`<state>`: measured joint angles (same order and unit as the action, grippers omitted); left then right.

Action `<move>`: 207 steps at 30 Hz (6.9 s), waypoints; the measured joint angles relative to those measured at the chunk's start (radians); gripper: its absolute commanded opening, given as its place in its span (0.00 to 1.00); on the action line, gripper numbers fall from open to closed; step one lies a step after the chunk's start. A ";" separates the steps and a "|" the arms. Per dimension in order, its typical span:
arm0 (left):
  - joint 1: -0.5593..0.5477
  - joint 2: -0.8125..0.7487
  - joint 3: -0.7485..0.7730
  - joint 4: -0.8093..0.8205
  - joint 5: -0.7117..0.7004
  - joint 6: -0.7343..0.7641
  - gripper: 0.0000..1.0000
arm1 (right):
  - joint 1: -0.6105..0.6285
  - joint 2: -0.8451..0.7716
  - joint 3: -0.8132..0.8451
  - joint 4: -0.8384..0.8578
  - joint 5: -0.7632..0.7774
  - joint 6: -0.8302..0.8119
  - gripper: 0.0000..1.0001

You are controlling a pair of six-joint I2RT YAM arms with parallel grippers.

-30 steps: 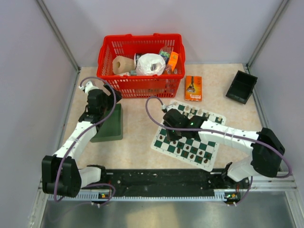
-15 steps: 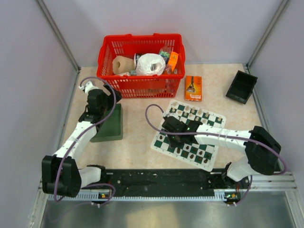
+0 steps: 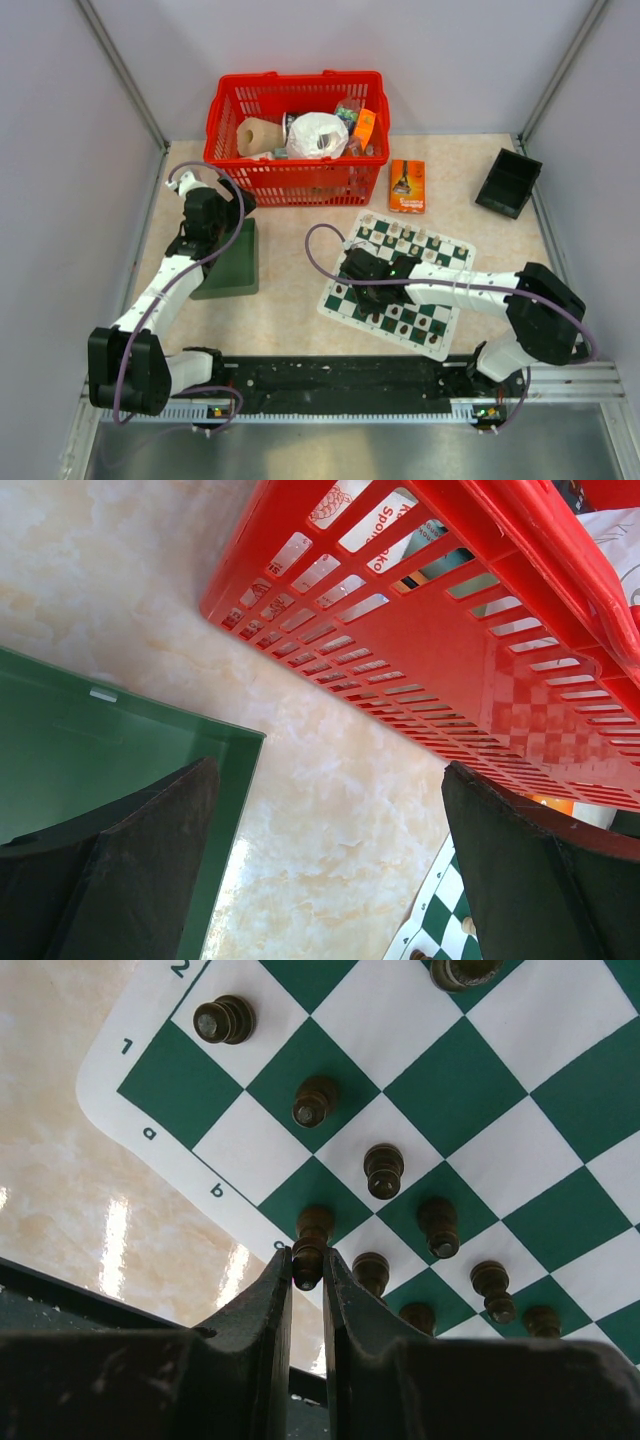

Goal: Set up the chess pieces on the board

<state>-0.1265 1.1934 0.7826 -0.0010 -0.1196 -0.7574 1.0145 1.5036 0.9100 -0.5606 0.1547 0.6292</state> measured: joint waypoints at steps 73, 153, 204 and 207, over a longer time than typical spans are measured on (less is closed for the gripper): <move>0.011 -0.022 -0.001 -0.010 -0.009 0.001 0.99 | -0.198 0.338 0.369 0.058 0.015 -0.254 0.36; 0.017 -0.031 -0.007 -0.007 -0.004 0.000 0.99 | 0.007 0.096 0.148 -0.004 -0.059 -0.127 0.18; 0.020 -0.031 -0.009 -0.006 -0.004 0.000 0.99 | -0.037 0.009 0.172 0.016 0.039 -0.131 0.42; 0.021 -0.031 -0.009 -0.006 -0.004 0.000 0.99 | -0.093 0.013 0.172 0.020 0.054 -0.131 0.43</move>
<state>-0.1059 1.1622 0.7738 -0.0074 -0.1234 -0.7574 0.9218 1.5166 1.0824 -0.5407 0.2085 0.4984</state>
